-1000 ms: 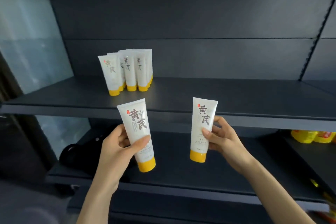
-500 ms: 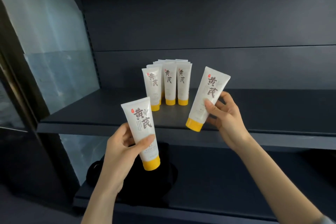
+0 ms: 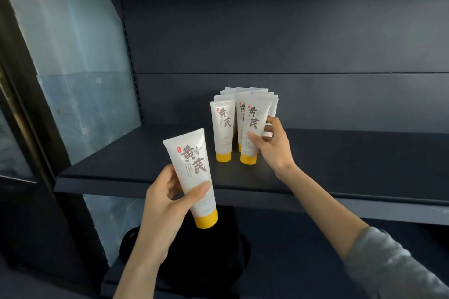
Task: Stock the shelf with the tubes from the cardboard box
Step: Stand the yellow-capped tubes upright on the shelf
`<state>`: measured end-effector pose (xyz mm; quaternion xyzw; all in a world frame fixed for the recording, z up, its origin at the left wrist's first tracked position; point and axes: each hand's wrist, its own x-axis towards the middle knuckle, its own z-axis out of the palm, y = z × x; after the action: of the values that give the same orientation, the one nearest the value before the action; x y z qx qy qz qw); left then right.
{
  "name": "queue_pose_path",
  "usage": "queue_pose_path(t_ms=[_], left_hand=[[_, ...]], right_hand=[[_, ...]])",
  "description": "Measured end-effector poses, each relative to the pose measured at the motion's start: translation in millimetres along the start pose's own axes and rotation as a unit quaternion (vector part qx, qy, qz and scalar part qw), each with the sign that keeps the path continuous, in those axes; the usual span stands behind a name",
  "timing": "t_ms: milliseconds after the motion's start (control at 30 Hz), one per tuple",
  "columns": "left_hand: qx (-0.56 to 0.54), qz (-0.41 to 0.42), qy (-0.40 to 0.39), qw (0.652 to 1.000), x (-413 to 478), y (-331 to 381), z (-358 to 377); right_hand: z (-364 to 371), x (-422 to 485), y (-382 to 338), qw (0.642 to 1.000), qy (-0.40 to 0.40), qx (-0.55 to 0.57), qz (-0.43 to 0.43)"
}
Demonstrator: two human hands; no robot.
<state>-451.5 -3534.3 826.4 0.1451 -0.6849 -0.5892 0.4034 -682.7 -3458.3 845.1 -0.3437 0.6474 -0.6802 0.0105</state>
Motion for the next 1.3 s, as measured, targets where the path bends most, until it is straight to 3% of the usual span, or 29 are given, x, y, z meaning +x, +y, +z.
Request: queue_pose_path(t_ms=[500,1000,1167,1300], left_hand=[[-0.013,-0.003,0.019,1.000,16,-8,18],[-0.051,0.023,0.066,0.996,26,-3,36],[-0.060,0.041,0.070,0.995,38,6,47],[-0.069,0.052,0.046,0.995,44,11,70]], right_hand=[[20,18,16,0.996,0.011,-0.084,-0.009],[-12,17,15,0.997,-0.022,-0.069,0.015],[-43,-4,-2,0.997,-0.019,-0.058,-0.035],[-50,-36,-12,0.992,-0.078,-0.040,-0.095]])
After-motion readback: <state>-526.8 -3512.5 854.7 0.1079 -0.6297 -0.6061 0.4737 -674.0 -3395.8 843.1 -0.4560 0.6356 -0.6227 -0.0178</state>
